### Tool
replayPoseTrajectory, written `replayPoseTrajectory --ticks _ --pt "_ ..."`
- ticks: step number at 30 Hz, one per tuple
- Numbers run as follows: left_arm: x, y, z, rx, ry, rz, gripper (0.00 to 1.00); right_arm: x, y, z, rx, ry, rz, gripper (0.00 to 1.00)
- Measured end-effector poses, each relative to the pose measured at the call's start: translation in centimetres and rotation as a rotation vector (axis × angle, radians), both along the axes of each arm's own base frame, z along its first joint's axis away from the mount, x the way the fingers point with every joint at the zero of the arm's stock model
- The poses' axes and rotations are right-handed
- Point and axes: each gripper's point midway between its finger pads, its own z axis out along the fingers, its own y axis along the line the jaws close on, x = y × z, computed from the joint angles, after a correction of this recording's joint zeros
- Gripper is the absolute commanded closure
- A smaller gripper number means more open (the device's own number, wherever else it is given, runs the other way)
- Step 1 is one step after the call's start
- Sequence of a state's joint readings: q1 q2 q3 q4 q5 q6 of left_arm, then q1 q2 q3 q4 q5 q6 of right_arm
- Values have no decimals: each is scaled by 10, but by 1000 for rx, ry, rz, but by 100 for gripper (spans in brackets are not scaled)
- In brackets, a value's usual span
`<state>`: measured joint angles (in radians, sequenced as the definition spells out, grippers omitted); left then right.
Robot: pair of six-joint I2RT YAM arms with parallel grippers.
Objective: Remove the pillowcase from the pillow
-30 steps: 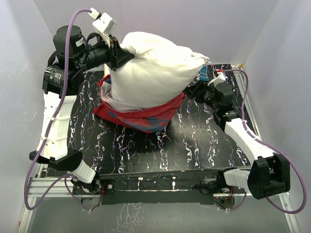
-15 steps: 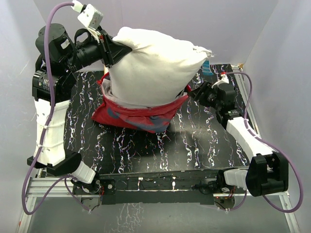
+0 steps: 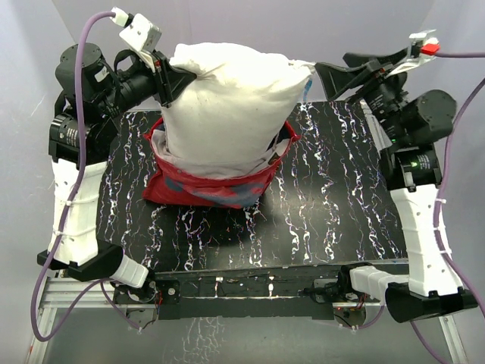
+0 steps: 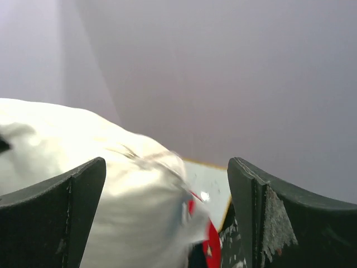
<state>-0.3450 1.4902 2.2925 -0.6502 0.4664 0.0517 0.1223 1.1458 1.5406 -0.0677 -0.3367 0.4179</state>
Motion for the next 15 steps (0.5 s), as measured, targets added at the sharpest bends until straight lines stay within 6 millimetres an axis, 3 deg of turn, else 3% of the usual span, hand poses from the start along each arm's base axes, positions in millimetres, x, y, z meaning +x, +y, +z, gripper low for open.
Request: replayPoseTrajectory --ticks 3,7,12,15 --pt "-4 -2 -2 14 0 -24 100 -25 20 39 -54 -158 136 9" --pt "-11 -9 -7 18 20 -82 100 -55 72 80 -164 -345 401 4" --pt "-14 -18 -12 9 52 -140 100 -60 159 47 -279 -313 674 3" --pt "-17 -21 -12 8 58 -166 100 -52 197 19 -351 -254 757 2"
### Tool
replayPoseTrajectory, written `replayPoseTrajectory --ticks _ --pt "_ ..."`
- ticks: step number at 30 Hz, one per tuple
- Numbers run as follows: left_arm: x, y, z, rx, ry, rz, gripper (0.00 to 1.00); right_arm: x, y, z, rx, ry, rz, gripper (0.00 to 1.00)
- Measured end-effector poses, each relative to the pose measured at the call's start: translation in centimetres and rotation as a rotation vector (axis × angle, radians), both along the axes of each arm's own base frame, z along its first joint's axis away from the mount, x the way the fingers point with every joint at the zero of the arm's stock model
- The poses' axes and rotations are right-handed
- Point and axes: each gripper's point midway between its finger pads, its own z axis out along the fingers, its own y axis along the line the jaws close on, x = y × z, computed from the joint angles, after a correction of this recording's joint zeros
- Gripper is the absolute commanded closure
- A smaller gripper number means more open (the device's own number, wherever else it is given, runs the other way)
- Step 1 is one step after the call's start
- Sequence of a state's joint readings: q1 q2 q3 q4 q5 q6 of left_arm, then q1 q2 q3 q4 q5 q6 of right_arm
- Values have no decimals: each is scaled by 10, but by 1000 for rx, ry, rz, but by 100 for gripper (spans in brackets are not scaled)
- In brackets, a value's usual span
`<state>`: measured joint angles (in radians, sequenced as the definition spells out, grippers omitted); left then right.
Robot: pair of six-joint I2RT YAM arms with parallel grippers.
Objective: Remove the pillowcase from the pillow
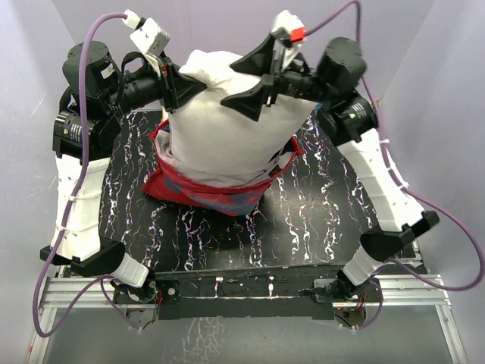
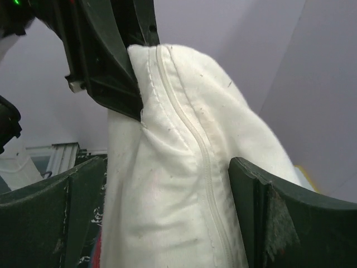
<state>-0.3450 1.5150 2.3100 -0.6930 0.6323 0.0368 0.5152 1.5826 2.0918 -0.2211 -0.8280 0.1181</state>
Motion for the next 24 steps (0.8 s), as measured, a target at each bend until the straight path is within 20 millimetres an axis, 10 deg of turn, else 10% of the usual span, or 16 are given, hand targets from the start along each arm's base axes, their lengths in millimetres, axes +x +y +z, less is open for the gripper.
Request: replayPoseTrajectory --ticks 13,24 --pt "-10 0 -6 8 46 -34 100 -7 43 -62 -257 -51 7 4" --pt "4 -5 -27 16 152 -47 100 17 63 -115 -357 -63 -129 58"
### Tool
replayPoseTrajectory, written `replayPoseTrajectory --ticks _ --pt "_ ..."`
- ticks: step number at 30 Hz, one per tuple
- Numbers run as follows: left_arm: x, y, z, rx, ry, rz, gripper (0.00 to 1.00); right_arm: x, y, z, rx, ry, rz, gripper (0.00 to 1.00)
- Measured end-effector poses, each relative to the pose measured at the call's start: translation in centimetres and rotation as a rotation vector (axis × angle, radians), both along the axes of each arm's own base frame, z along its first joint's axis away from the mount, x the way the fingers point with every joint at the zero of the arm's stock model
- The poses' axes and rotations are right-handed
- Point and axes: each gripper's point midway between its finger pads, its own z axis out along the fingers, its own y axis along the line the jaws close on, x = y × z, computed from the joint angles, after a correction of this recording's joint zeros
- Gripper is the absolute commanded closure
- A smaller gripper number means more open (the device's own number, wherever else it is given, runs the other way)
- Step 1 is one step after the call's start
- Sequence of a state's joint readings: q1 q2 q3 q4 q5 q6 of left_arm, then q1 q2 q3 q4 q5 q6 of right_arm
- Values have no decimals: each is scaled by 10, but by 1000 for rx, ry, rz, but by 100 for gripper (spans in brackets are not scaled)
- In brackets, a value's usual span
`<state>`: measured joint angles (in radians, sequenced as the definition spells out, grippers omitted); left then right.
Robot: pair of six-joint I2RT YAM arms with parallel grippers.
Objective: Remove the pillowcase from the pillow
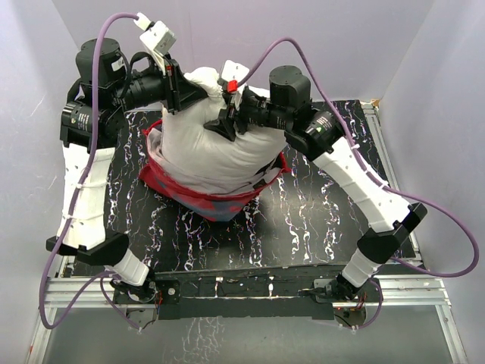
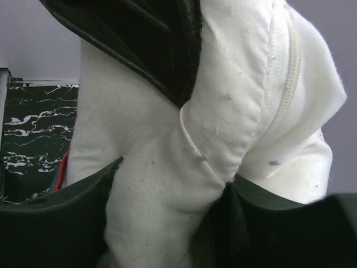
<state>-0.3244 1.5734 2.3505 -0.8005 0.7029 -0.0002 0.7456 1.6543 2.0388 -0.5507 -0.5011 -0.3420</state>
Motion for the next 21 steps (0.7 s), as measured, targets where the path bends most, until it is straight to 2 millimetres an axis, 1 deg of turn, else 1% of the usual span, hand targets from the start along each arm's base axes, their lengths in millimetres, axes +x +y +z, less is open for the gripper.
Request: replayPoseTrajectory --ticks 2,3,4,5,6,7,8,9,10,11,13,14,15,17,19,20,21 --pt "-1 -2 -2 -5 14 -14 100 1 1 -2 2 -13 -11 80" --pt "-2 -3 -2 -9 22 -24 100 1 0 -2 4 -16 -17 89" --pt "-3 -4 -2 -15 27 -35 100 0 0 -3 7 -17 -22 92" --pt "-3 -6 -2 -21 32 -45 98 -1 -1 -4 14 -19 -29 92" --pt "-4 -7 -3 -27 37 -55 76 1 -2 -9 15 -18 -41 92" --pt "-4 -9 -4 -32 43 -64 45 -2 -6 -6 29 -26 -55 92" --pt "-4 -10 -6 -35 49 -71 28 -1 -10 -7 40 -22 -72 92" --pt "-5 -11 -6 -38 47 -77 20 -1 -14 -9 47 -16 -83 92" --pt "-6 -11 -5 -40 41 -78 17 -2 -20 -13 56 -1 -87 92" --pt "-7 -10 -4 -43 32 -77 15 -2 -27 -19 64 16 -91 92" --pt "-12 -1 -6 -39 22 -58 15 2 -48 -32 87 55 -118 92" --pt "-16 6 -12 -32 30 -42 15 6 -62 -37 102 71 -141 92" --pt "-18 15 -20 -25 42 -16 14 9 -74 -41 115 83 -166 92" --pt "-16 40 -39 -7 70 67 15 12 -96 -43 140 92 -206 92" --pt "-9 60 -58 13 94 147 14 12 -107 -42 161 92 -228 92" --pt "-5 69 -73 26 113 187 14 10 -109 -41 170 91 -228 92" --pt "-2 74 -88 39 140 210 15 8 -110 -40 177 90 -221 92"
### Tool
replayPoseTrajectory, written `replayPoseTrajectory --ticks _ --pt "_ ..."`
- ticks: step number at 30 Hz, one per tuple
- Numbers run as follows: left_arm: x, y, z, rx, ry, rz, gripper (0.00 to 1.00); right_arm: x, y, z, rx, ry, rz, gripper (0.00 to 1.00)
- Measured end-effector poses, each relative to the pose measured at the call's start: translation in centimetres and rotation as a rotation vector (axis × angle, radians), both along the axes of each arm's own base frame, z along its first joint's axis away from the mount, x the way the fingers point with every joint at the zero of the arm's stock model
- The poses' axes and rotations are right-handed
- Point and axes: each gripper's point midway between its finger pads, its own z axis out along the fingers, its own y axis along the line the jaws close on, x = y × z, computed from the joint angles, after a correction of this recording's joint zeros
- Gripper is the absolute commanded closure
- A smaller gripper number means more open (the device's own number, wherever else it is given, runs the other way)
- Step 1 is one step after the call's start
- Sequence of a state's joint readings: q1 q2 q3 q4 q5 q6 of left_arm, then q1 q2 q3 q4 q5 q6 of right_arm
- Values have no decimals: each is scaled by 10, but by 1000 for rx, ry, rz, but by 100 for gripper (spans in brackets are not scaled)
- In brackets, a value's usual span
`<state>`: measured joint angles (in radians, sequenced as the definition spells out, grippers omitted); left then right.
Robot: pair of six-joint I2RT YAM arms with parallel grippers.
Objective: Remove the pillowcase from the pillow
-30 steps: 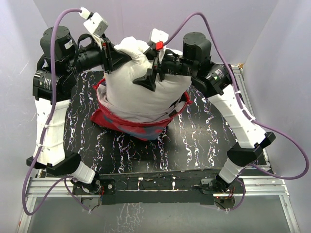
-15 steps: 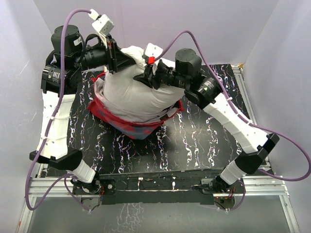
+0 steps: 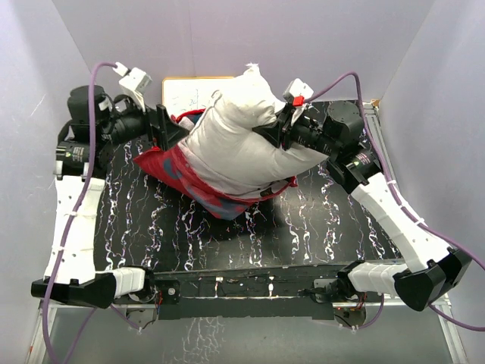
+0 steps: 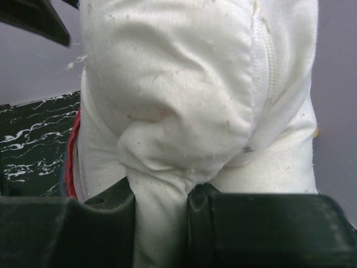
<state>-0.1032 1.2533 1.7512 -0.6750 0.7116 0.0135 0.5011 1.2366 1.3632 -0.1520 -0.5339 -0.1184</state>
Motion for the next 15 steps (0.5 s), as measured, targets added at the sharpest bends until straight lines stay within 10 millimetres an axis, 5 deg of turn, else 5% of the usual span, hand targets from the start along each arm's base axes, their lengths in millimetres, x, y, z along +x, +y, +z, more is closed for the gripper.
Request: replayPoseTrajectory --ticks 8,15 --pt "25 11 -105 81 224 65 25 -16 4 5 24 -2 61 92" --pt "47 31 -146 152 259 196 62 -33 4 11 50 5 115 92"
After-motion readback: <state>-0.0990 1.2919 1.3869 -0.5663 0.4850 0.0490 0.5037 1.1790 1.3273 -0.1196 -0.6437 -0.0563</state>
